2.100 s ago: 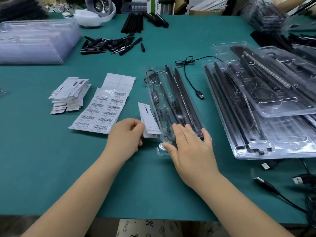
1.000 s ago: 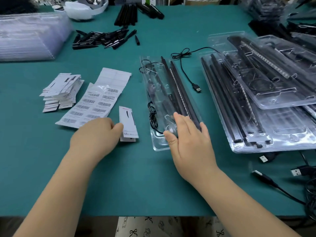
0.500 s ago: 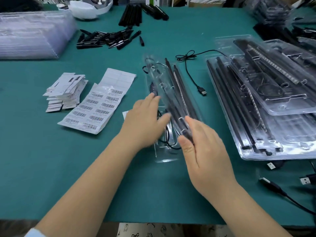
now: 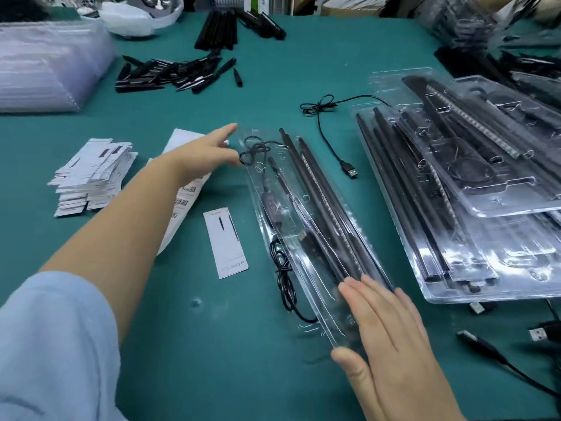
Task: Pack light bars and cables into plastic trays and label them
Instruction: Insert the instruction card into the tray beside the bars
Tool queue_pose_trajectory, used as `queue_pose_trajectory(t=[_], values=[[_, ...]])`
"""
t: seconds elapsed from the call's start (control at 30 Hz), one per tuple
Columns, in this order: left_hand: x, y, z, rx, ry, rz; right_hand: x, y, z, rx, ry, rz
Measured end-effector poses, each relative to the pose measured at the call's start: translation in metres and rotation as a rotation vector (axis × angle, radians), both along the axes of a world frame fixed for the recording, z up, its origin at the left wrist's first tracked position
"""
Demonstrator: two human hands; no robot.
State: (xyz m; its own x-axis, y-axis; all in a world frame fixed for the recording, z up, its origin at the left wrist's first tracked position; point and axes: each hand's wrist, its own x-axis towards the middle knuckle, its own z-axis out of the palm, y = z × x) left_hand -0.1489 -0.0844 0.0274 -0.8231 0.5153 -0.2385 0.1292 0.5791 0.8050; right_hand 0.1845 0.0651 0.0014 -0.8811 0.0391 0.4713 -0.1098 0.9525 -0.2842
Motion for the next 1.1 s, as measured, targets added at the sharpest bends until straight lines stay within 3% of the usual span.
queue_pose_trajectory(t=[0.1,0.27,0.47,0.67,1.1], values=[[-0.006,0.001,0.004,0.145,0.019,0.118,0.001,0.000,-0.002,-0.048,0.009,0.012],[-0.007,0.004,0.001,0.189,0.044,0.114,0.003,0.000,-0.004,-0.124,0.011,0.006],[-0.014,-0.007,-0.005,0.029,0.097,-0.009,0.001,-0.002,-0.006,-0.178,0.023,-0.022],[-0.024,-0.019,-0.013,0.028,0.024,-0.116,0.004,0.002,-0.004,-0.294,0.014,-0.008],[-0.020,-0.005,-0.018,-0.003,0.046,-0.067,0.002,0.003,-0.008,-0.317,0.027,-0.023]])
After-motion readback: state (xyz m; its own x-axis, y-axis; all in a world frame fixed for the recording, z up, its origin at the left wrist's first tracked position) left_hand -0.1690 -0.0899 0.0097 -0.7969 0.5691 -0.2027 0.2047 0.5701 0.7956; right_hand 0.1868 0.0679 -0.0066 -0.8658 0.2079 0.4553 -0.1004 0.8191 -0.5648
